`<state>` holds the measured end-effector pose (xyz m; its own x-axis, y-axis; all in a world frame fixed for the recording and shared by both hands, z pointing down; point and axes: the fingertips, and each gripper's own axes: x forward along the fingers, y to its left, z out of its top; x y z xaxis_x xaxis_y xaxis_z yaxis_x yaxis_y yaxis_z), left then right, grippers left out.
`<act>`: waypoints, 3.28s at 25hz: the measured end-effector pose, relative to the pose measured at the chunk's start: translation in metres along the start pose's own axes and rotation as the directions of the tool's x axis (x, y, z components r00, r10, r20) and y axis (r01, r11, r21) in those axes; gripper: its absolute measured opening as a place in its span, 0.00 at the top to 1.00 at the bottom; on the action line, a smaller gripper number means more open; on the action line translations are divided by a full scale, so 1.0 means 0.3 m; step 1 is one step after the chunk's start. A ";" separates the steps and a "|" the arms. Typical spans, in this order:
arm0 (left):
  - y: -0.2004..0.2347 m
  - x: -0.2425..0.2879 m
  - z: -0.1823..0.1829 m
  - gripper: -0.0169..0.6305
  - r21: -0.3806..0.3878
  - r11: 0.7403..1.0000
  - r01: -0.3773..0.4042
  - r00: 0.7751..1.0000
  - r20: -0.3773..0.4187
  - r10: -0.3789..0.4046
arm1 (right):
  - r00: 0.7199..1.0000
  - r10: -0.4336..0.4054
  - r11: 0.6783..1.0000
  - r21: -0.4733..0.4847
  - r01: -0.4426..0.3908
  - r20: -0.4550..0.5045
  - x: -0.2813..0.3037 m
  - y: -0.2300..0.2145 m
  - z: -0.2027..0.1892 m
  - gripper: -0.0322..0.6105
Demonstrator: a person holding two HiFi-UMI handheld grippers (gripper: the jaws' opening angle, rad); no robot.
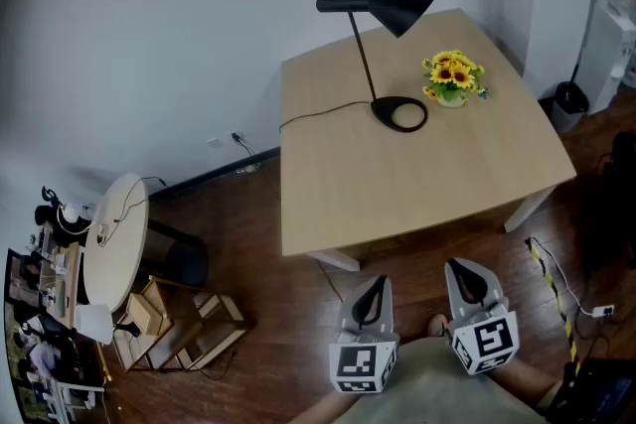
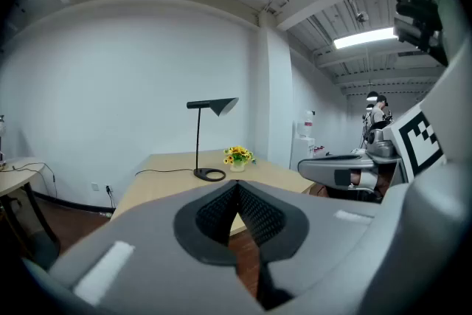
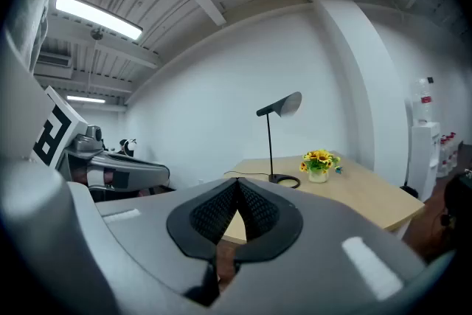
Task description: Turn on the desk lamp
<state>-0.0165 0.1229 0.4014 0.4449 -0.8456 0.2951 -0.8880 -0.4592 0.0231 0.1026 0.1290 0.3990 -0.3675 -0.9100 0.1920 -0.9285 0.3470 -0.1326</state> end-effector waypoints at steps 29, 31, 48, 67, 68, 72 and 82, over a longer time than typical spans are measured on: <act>0.136 0.217 0.065 0.98 -0.042 0.996 0.082 0.996 0.040 -0.080 | 0.995 -0.092 0.994 -0.059 0.089 -0.034 0.205 -0.060 0.043 0.95; 0.200 0.231 0.080 0.98 -0.050 0.996 0.076 0.996 0.053 -0.073 | 0.995 -0.096 0.993 -0.070 0.094 -0.032 0.257 -0.040 0.061 0.95; 0.534 0.254 0.045 0.98 -0.134 0.991 0.019 0.998 0.058 -0.011 | 0.996 -0.068 0.991 -0.122 0.061 -0.056 0.550 0.131 0.112 0.95; 0.623 0.636 0.189 0.98 -0.056 0.997 -0.061 0.998 0.017 0.062 | 0.995 0.032 0.997 -0.068 -0.039 -0.097 0.969 -0.101 0.118 0.95; 0.617 0.672 0.204 0.98 -0.046 0.997 -0.055 0.998 0.016 0.056 | 0.995 0.030 0.997 -0.070 -0.037 -0.100 0.995 -0.130 0.119 0.95; 0.609 0.808 0.247 0.98 -0.013 0.999 -0.048 0.999 0.011 0.049 | 0.995 0.015 0.996 -0.084 -0.024 -0.096 1.117 -0.248 0.115 0.95; 0.666 1.051 0.211 0.98 0.017 0.996 -0.085 0.994 -0.071 0.086 | 0.984 -0.030 0.993 -0.115 0.010 -0.174 1.415 -0.463 -0.003 0.95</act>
<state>-0.0464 -0.2528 0.4386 0.3574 -0.8606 0.3629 -0.9206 -0.3901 -0.0185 0.0756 -0.3054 0.4996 -0.3432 -0.8666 0.3623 -0.9321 0.3618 -0.0177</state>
